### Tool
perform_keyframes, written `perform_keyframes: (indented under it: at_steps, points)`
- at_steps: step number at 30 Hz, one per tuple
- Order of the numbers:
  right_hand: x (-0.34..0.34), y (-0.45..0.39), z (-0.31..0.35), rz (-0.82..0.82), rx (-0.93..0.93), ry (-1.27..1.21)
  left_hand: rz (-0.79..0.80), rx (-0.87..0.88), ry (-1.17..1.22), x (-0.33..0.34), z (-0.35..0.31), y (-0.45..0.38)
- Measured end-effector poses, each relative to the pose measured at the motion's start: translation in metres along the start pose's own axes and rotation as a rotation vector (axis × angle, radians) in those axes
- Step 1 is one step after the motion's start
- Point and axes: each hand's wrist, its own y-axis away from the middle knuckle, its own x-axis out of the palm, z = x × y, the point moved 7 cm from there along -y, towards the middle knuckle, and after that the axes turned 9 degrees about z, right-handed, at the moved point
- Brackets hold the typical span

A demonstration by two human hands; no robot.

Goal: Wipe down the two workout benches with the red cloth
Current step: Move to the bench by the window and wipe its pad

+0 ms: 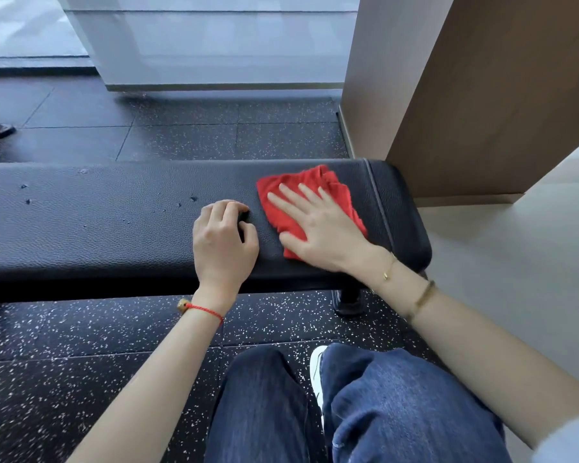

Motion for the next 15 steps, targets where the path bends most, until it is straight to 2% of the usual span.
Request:
perform_keyframes:
  at_steps: [3, 7, 12, 15]
  points:
    - [0.002, 0.027, -0.005, -0.009, -0.075, -0.077, -0.005, 0.010, 0.046, -0.002, 0.001, 0.000]
    - [-0.007, 0.012, -0.035, -0.012, 0.037, -0.095, 0.006, 0.022, 0.088, -0.010, -0.001, 0.001]
    - [-0.006, -0.060, -0.023, 0.034, 0.088, -0.027, -0.167, 0.024, 0.071, -0.052, 0.024, 0.002]
    - [-0.005, -0.094, 0.013, 0.072, 0.030, 0.013, -0.238, -0.050, 0.022, -0.073, 0.055, 0.003]
